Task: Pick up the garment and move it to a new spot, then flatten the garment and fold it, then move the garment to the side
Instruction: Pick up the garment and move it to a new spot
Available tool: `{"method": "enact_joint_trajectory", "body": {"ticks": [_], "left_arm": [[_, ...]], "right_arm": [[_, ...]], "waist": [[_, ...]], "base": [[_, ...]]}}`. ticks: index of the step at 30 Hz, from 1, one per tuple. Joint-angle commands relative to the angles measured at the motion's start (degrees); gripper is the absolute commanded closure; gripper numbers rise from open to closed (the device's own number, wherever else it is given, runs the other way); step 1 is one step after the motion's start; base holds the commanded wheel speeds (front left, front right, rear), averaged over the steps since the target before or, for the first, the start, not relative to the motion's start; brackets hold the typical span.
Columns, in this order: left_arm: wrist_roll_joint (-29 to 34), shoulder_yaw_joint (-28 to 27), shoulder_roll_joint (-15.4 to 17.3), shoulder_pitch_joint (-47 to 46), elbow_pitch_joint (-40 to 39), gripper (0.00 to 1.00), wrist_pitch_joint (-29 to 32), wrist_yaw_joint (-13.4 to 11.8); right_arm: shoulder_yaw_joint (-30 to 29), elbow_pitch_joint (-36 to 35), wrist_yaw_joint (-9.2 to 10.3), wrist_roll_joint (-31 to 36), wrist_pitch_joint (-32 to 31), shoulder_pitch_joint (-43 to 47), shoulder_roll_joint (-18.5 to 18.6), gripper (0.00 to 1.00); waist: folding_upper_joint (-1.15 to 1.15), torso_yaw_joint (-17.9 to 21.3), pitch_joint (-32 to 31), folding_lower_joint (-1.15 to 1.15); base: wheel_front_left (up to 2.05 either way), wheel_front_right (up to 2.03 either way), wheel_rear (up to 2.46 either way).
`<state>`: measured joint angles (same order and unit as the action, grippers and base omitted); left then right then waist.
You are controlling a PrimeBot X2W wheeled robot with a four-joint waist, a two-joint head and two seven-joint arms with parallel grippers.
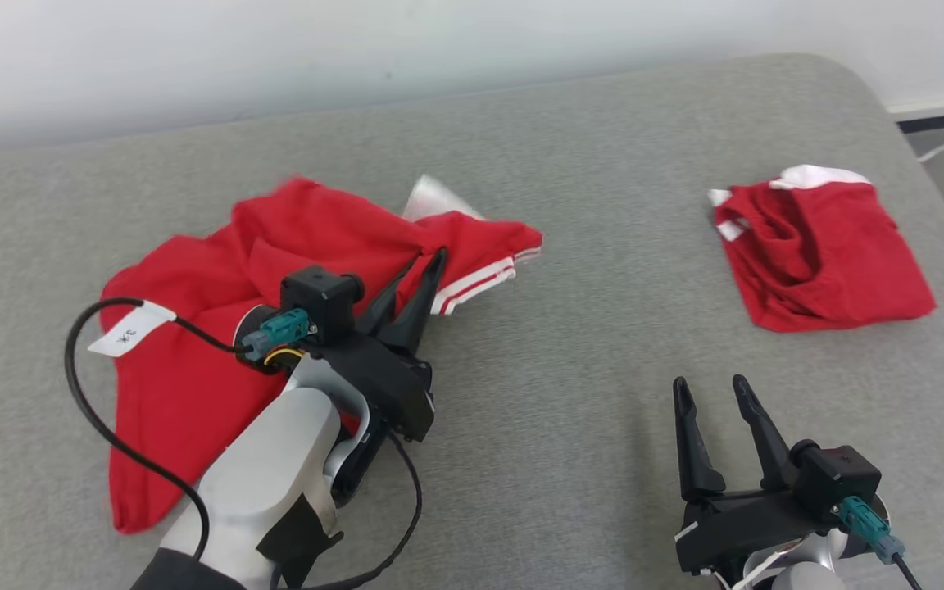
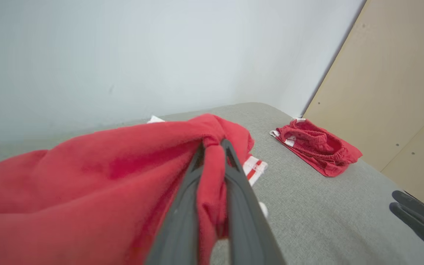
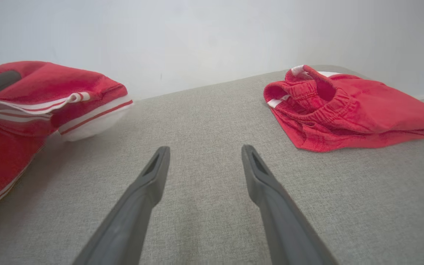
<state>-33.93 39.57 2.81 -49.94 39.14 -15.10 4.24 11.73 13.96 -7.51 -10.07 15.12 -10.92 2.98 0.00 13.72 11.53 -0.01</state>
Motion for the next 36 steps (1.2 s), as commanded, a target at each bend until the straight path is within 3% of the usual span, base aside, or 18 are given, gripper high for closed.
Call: {"method": "enact_joint_trajectory", "body": {"ticks": [1,2,16,20,23,36], "left_arm": [[0.36,-0.26,0.21,0.64,0.46,0.55,-0.06,-0.28],[1.3,-0.98,0.21,0.52,0.2,0.0,-0.06,-0.85],[10.61,-12.79,0.19,10.98,-1.98,0.0,-0.06,0.72],[13.65,-17.07,0.52,14.47,-1.69,0.0,-0.06,-0.98],[15.68,-19.54,0.94,16.77,-1.86,0.0,-0.06,-2.23],[20.85,-28.51,1.05,26.31,-7.47,0.0,-0.06,-1.04]], "right_arm": [[0.14,0.04,0.02,-0.33,0.02,0.54,-0.1,0.0],[0.12,-0.07,0.02,-0.56,0.02,0.5,-0.1,0.0],[1.77,-0.64,0.02,-0.69,0.02,0.64,-0.09,0.0],[3.48,-0.2,0.02,-0.96,0.02,0.89,-0.07,0.0],[5.07,0.7,0.02,-1.16,0.02,1.01,-0.08,0.0],[10.07,6.95,0.02,-2.05,0.03,-0.1,-0.05,0.0]], "waist": [[0.0,1.66,-0.74,0.01],[0.0,1.71,-0.84,0.01],[0.0,-5.06,-3.52,0.01],[0.0,-7.48,-4.21,0.01],[0.0,-9.6,-4.72,0.01],[0.0,-22.11,-4.39,0.01]], "base": [[0.0,0.0,0.0],[0.0,0.0,0.0],[0.0,0.0,0.0],[0.0,0.0,0.0],[0.0,0.0,0.0],[0.0,0.0,0.0]]}}
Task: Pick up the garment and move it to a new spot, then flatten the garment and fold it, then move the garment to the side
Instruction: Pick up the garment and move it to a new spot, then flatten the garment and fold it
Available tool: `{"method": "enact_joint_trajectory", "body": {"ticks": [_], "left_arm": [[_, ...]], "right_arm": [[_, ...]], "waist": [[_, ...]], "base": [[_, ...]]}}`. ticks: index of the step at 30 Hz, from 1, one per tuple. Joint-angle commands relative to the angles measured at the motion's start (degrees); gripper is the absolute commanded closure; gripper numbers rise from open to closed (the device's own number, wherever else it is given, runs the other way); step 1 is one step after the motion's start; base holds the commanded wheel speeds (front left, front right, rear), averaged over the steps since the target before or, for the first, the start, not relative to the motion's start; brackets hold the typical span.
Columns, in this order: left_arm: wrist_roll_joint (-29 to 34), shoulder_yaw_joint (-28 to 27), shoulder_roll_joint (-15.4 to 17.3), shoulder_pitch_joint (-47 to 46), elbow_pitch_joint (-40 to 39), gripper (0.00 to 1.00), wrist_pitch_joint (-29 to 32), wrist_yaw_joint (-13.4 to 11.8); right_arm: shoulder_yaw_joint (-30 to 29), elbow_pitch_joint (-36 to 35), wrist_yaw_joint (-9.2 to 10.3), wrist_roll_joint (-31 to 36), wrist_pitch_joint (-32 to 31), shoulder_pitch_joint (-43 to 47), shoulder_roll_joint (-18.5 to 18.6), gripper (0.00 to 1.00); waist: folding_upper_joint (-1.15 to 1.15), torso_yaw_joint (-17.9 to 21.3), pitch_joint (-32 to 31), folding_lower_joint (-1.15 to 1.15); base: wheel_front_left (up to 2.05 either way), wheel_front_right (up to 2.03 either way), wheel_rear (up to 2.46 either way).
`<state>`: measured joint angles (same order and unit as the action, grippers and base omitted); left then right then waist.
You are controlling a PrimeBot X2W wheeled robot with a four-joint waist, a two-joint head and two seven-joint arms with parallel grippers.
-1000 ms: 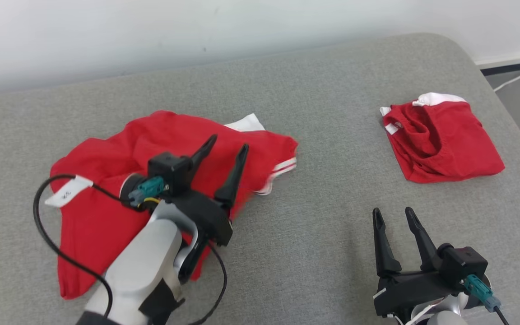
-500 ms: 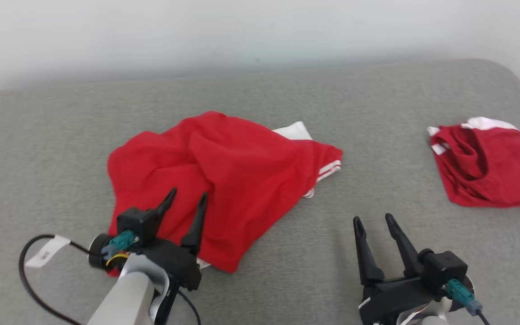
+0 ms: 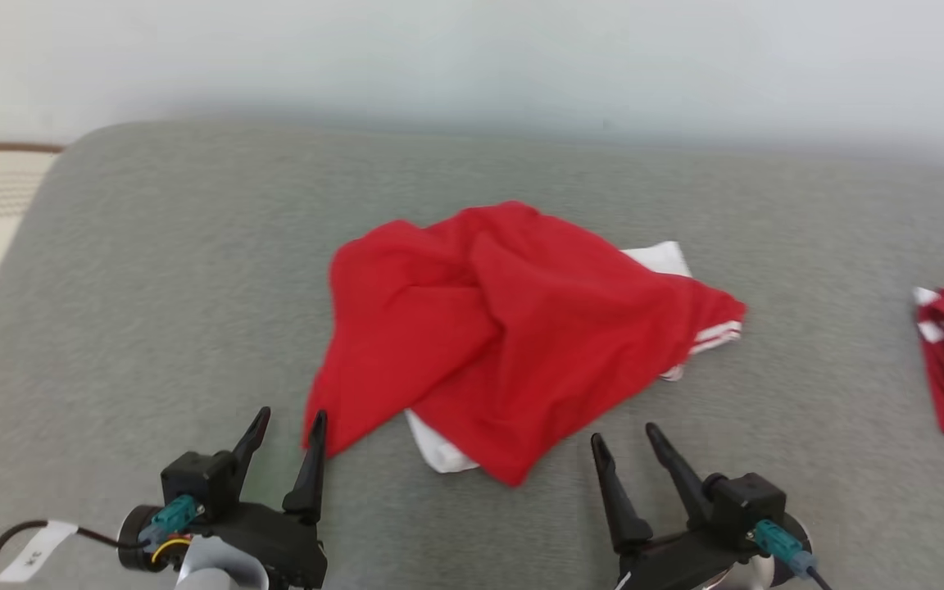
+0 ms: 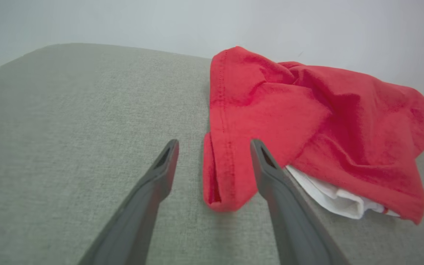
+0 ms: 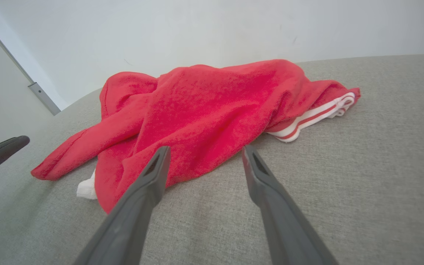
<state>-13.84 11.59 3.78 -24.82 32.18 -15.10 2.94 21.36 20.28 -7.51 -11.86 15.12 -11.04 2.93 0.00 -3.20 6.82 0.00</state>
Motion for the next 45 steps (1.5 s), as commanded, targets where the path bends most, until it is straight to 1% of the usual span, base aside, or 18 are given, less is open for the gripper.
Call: {"method": "enact_joint_trajectory", "body": {"ticks": [1,7,13,18,22,23,24,25,26,31,33,36,39,41,44,45], "left_arm": [[1.07,-1.05,-0.05,1.66,-0.82,0.0,-0.06,0.43],[1.62,-2.77,-0.66,3.84,-3.26,0.0,-0.06,1.21],[1.41,-2.97,-0.86,4.99,-4.05,0.0,-0.06,1.79],[-0.28,-1.9,-0.88,5.23,-4.44,0.0,-0.06,1.47],[-1.46,-0.79,-0.87,4.84,-4.59,0.0,-0.06,1.07],[-1.73,-0.65,-0.85,4.78,-4.6,0.0,-0.06,1.03],[-1.92,-0.46,-0.86,4.74,-4.58,0.0,-0.06,0.92],[-2.26,-0.32,-0.87,4.73,-4.59,0.0,-0.06,0.88],[-2.47,-0.23,-0.87,4.74,-4.64,0.0,-0.06,0.78],[-2.91,-0.31,-0.87,5.83,-5.37,0.0,-0.06,0.62],[-3.07,-0.06,-0.85,6.4,-5.57,0.0,-0.06,0.73],[-3.55,0.52,-0.87,7.04,-5.55,0.0,-0.06,0.77],[-4.05,1.88,-0.88,7.36,-5.9,0.0,-0.06,0.88],[-4.59,3.25,-0.87,7.3,-6.15,0.0,-0.06,0.87],[-5.63,5.37,-0.85,7.13,-6.13,0.0,-0.06,0.57],[-6.04,6.01,-0.83,7.17,-6.11,0.0,-0.06,0.49]], "right_arm": [[1.02,1.16,0.02,-0.53,0.02,-0.14,0.01,0.0],[3.28,4.4,0.02,-2.11,0.03,-1.29,0.01,0.0],[5.95,6.48,0.02,-2.89,0.03,-1.91,0.05,0.0],[5.46,9.59,0.02,-0.06,0.02,-3.24,-0.01,0.0],[3.44,11.85,0.02,4.51,0.02,-4.94,0.01,0.0],[2.97,12.64,0.02,5.29,0.01,-5.26,-0.01,0.11],[2.36,13.54,0.02,6.01,0.01,-5.68,0.03,0.28],[1.9,14.12,0.02,6.65,0.01,-6.11,0.04,0.7],[0.88,13.81,0.02,6.33,0.01,-6.59,0.03,1.0],[-5.02,9.14,0.02,7.97,0.02,-7.45,0.08,1.0],[-7.03,6.35,0.02,7.87,0.03,-7.65,0.82,1.0],[-6.91,3.05,0.02,7.08,0.03,-8.41,2.75,1.0],[-6.75,0.91,0.02,6.8,0.03,-10.01,5.83,1.0],[-6.76,0.25,0.02,7.04,0.03,-10.86,7.61,1.0],[-6.77,1.71,0.02,6.66,-0.81,-11.16,9.5,1.0],[-7.24,2.28,0.02,5.94,-0.93,-10.8,9.65,0.69]], "waist": [[0.0,-6.09,0.42,0.0],[0.0,-10.91,1.38,0.0],[0.0,-12.96,2.14,0.0],[0.0,-13.58,2.44,0.0],[0.0,-13.68,2.51,0.0],[0.0,-13.63,2.47,0.0],[0.0,-13.57,2.4,0.0],[0.0,-13.51,2.33,0.0],[0.0,-13.4,2.2,0.0],[0.0,-11.73,0.98,0.0],[0.0,-10.72,0.02,0.0],[0.0,-8.8,-1.67,0.0],[0.0,-6.97,-2.93,0.0],[0.0,-6.11,-3.5,0.0],[0.0,-5.02,-4.03,0.0],[0.0,-4.73,-4.14,0.0]], "base": [[0.0,0.0,0.0],[0.0,0.0,0.0],[0.0,0.0,0.0],[0.0,0.0,0.0],[0.0,0.0,0.0],[0.0,0.0,0.0],[0.0,0.0,0.0],[0.0,0.0,0.0],[0.0,0.0,0.0],[0.0,0.0,0.0],[0.0,0.0,0.0],[0.0,0.0,0.0],[0.0,0.0,0.0],[0.0,0.0,0.0],[0.0,0.0,0.0],[0.0,0.0,0.0]]}}
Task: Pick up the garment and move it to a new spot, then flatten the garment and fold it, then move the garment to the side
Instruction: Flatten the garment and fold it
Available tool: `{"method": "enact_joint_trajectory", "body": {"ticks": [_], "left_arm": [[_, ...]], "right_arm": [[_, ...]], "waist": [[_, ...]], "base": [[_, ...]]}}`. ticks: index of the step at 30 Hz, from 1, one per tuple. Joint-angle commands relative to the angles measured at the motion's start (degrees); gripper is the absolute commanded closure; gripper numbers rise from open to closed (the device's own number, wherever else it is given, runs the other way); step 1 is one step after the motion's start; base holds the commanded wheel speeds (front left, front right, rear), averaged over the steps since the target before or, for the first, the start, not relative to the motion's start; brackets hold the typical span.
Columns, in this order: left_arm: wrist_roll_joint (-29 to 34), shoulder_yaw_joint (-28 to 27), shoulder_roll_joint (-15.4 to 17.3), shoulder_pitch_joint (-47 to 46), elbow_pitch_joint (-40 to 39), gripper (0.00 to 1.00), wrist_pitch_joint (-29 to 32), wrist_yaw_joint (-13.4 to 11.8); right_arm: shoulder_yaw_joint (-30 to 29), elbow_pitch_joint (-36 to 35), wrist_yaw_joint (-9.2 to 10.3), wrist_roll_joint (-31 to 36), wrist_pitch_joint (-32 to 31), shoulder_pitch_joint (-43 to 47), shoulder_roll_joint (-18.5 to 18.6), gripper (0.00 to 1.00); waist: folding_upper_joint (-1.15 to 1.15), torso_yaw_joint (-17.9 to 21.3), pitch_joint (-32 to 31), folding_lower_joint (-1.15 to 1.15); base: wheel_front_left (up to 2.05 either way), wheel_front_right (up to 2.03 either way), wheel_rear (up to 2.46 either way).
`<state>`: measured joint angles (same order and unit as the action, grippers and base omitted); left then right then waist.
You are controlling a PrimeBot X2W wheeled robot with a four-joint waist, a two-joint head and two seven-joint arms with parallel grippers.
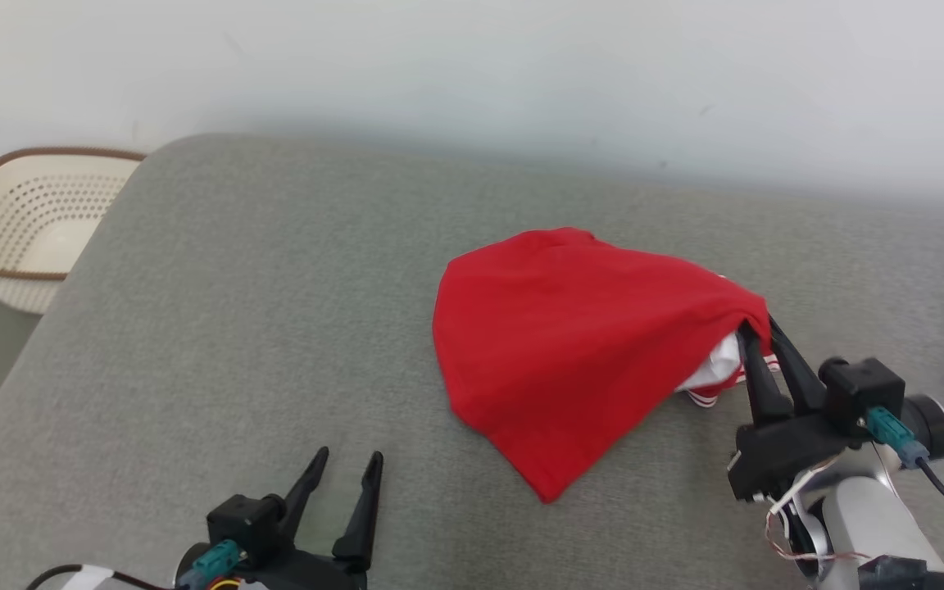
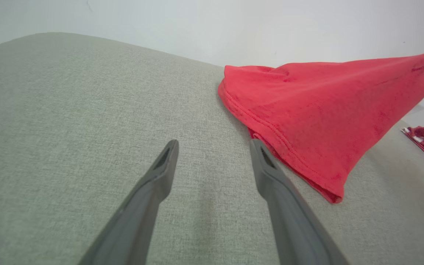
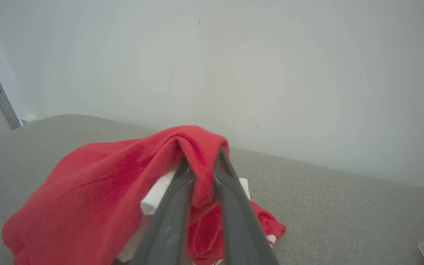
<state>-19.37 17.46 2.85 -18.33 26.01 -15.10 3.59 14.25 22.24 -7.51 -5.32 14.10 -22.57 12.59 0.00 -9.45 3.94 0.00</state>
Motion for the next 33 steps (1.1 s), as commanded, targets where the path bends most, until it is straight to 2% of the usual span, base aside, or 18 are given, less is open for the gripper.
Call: {"method": "enact_joint_trajectory", "body": {"ticks": [1,2,8,14,18,25,32,33], "left_arm": [[-0.91,0.81,0.08,0.8,0.14,0.0,-0.06,-0.29],[-1.15,1.34,0.07,0.89,0.13,0.0,-0.06,-0.52],[-1.68,5.5,0.09,1.3,0.39,0.0,-0.06,-0.25],[-2.45,11.08,0.11,0.08,1.65,0.0,-0.06,0.16],[-3.07,13.53,0.12,-1.49,3.78,0.0,-0.06,-0.73],[-2.78,14.06,0.13,-3.22,7.08,0.0,-0.06,-1.8],[-1.03,12.89,0.11,-4.43,10.77,0.0,-0.03,-1.76],[-0.84,12.75,0.11,-4.3,11.51,0.11,-0.01,-1.58]], "right_arm": [[-0.31,0.78,0.02,-0.63,0.08,1.16,0.37,0.32],[-0.47,1.32,0.02,-0.62,0.14,1.58,0.58,0.0],[-2.85,2.71,0.02,-1.7,0.65,6.2,-0.41,0.0],[-4.5,1.02,0.02,-1.49,1.04,10.29,-1.77,0.0],[-4.64,-0.2,0.02,-1.46,1.09,10.6,-2.4,0.0],[-5.4,-1.3,0.02,-1.68,1.13,10.41,-3.07,0.0],[-6.24,-2.4,0.02,-2.44,1.15,11.04,-4.15,0.0],[-6.35,-2.5,0.02,-2.42,1.15,11.08,-4.28,0.0]], "waist": [[0.0,1.85,-1.41,0.0],[0.0,2.32,-1.5,0.0],[0.0,5.79,-2.35,0.0],[0.0,11.37,-1.4,0.0],[0.0,15.27,0.28,0.0],[0.0,19.73,2.49,0.0],[0.0,21.4,3.47,0.0],[0.0,21.46,3.54,0.0]], "base": [[0.0,0.0,0.0],[0.0,0.0,0.0],[0.0,0.0,0.0],[0.0,0.0,0.0],[0.0,0.0,0.0],[0.0,0.0,0.0],[0.0,0.0,0.0],[0.0,0.0,0.0]]}}
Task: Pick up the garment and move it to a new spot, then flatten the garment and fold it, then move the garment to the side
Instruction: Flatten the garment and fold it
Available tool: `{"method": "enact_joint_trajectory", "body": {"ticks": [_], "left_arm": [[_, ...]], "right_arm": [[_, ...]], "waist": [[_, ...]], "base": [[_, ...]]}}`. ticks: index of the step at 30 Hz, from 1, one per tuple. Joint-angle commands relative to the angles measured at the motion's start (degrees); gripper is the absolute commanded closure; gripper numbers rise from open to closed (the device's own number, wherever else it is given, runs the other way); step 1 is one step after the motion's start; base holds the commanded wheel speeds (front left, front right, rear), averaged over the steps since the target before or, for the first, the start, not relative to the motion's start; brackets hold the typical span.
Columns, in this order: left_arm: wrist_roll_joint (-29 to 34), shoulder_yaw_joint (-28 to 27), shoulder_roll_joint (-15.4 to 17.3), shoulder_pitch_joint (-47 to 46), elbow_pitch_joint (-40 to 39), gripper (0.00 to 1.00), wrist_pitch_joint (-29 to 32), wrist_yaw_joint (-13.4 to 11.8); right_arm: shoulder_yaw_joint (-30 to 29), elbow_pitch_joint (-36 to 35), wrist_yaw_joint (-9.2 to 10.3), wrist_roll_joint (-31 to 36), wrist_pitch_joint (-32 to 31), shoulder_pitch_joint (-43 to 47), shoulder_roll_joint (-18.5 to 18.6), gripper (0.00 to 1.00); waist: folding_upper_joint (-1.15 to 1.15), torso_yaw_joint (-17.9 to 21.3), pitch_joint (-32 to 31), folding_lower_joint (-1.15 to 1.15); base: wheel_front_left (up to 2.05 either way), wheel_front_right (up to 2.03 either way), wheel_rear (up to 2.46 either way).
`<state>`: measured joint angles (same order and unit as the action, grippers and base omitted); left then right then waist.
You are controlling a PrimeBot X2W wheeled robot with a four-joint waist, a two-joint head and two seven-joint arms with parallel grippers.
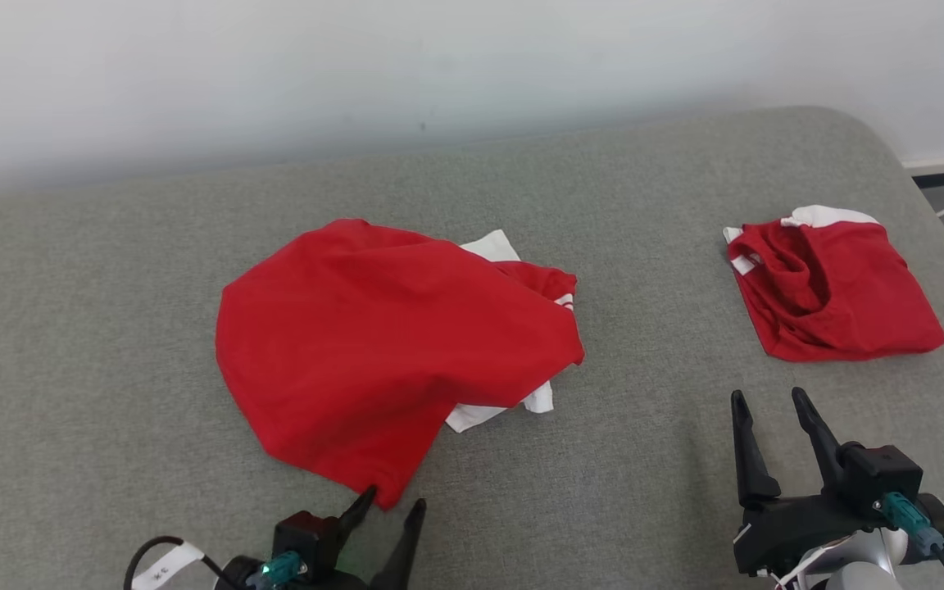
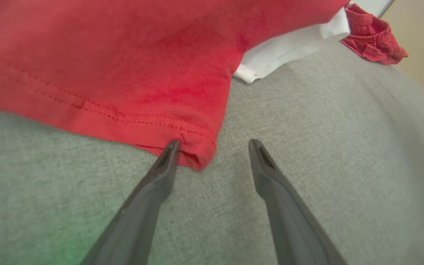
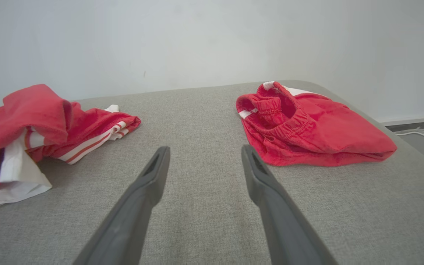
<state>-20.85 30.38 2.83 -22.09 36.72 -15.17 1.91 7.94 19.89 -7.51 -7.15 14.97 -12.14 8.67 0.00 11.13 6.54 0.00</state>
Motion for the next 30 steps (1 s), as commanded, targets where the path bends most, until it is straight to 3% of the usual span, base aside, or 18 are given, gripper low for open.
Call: {"method": "enact_joint_trajectory", "body": {"ticks": [1,2,6,7,8,9,10,19,30], "left_arm": [[0.51,-0.52,0.14,-0.42,1.6,0.24,0.05,0.14],[0.78,-0.89,0.14,-0.69,2.03,0.36,0.08,0.11],[2.25,-2.26,0.2,-0.92,3.82,0.38,0.13,-0.19],[2.71,-2.44,0.29,-0.86,4.46,0.51,0.13,-0.09],[2.88,-2.58,0.32,-0.91,4.93,0.58,0.14,0.15],[3.15,-2.63,0.3,-1.11,5.12,0.84,0.13,0.35],[3.35,-2.68,0.27,-1.3,5.21,1.0,0.13,0.54],[5.05,-9.64,0.54,0.89,-2.1,1.0,0.01,0.08],[8.69,-24.01,6.94,4.23,-3.73,1.0,0.0,-0.73]], "right_arm": [[-0.21,-0.2,0.02,-0.76,0.28,0.73,-0.56,0.0],[-0.31,-0.3,0.02,-0.9,0.28,0.78,-0.76,0.0],[-0.57,-0.39,0.02,-0.68,0.28,1.06,-1.49,0.0],[-0.63,-0.33,0.02,-0.59,0.28,1.05,-1.57,0.0],[-0.78,-0.31,0.02,-0.64,0.28,1.05,-1.61,0.0],[-0.92,-0.29,0.02,-0.67,0.29,1.07,-1.66,0.0],[-1.07,-0.37,0.02,-0.82,0.29,1.18,-1.74,0.0],[0.26,0.42,0.02,-1.59,0.28,2.91,-2.19,0.0],[11.27,3.79,0.02,-4.84,0.29,4.39,-3.19,0.0]], "waist": [[0.0,0.91,0.94,0.0],[0.0,0.91,0.96,0.0],[0.0,0.53,0.79,0.0],[0.0,0.4,0.71,0.0],[0.0,0.21,0.65,0.0],[0.0,0.0,0.6,0.0],[0.0,-0.37,0.5,0.0],[0.0,-4.94,-1.92,0.0],[0.0,-11.36,-3.54,0.0]], "base": [[0.0,0.0,0.0],[0.0,0.0,0.0],[0.0,0.0,0.0],[0.0,0.0,0.0],[0.0,0.0,0.0],[0.0,0.0,0.0],[0.0,0.0,0.0],[0.0,0.0,0.0],[0.0,0.0,0.0]]}}
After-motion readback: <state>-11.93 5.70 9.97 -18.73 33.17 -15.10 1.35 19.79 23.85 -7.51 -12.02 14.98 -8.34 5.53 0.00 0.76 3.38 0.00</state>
